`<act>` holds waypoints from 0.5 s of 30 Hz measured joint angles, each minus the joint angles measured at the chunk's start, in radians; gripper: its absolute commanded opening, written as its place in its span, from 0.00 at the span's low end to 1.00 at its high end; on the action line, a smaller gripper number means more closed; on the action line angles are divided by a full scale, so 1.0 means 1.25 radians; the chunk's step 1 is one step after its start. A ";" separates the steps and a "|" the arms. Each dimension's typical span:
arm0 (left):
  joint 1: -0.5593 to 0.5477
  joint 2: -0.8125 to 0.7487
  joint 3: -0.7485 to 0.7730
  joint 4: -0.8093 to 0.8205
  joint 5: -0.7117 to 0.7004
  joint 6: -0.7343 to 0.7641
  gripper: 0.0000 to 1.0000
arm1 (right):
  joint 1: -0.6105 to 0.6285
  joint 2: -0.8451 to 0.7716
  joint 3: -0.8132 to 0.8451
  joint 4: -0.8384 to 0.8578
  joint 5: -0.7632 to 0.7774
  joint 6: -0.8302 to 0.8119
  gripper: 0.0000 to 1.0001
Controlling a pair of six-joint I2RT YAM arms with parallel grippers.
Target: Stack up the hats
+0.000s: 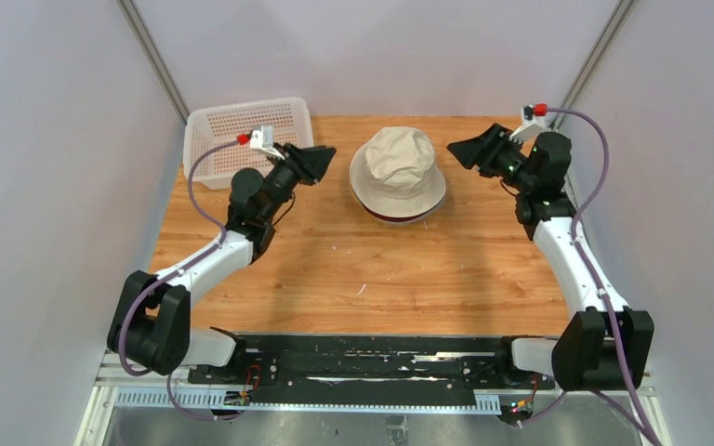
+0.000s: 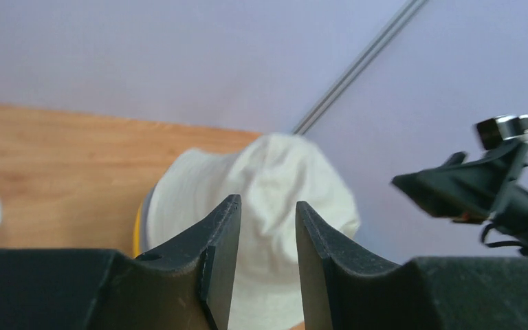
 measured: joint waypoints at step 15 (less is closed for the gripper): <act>-0.005 0.293 0.424 -0.054 0.207 -0.013 0.40 | 0.150 0.115 0.095 0.026 -0.087 0.054 0.61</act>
